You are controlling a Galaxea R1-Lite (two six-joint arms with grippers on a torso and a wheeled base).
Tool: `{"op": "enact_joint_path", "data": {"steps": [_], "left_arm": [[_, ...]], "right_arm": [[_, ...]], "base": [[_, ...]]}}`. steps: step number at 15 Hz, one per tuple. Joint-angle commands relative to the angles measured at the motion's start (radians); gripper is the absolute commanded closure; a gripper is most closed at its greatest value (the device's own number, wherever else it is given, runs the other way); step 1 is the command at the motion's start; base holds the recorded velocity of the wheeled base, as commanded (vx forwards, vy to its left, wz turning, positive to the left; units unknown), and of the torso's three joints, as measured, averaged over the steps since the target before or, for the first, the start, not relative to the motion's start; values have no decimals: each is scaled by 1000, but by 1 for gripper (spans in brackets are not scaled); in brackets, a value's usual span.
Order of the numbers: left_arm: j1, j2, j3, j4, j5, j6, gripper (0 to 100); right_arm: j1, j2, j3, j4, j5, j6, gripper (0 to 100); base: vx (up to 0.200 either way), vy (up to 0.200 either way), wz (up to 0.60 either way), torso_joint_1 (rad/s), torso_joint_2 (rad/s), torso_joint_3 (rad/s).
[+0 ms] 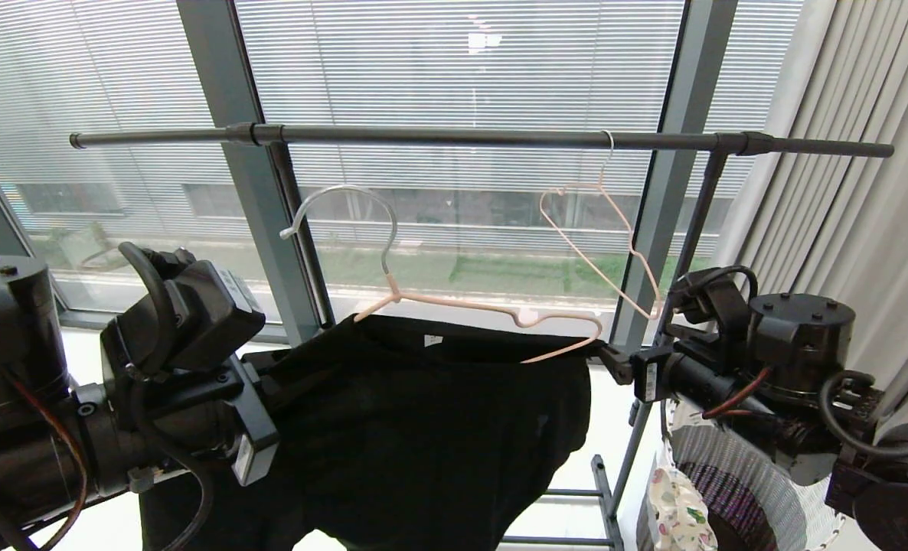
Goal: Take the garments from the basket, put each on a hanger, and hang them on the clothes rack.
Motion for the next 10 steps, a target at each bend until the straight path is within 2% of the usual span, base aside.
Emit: {"op": "enact_joint_path", "data": {"steps": [1, 8, 9, 10], "left_arm": [[6, 4, 28, 2, 0, 0, 100], [26, 31, 74, 2, 3, 1, 100], [25, 37, 74, 2, 3, 1, 100], [25, 60, 69, 1, 5, 0, 100]], "right_arm": [[-9, -59, -8, 14, 21, 0, 0], [-30, -150, -62, 87, 49, 0, 0], [-27, -173, -76, 113, 78, 0, 0], [-24, -254, -111, 216, 205, 0, 0]], "base": [[0, 0, 0, 0, 0, 0], [0, 0, 0, 0, 0, 0], [0, 0, 0, 0, 0, 0], [0, 0, 0, 0, 0, 0]]}}
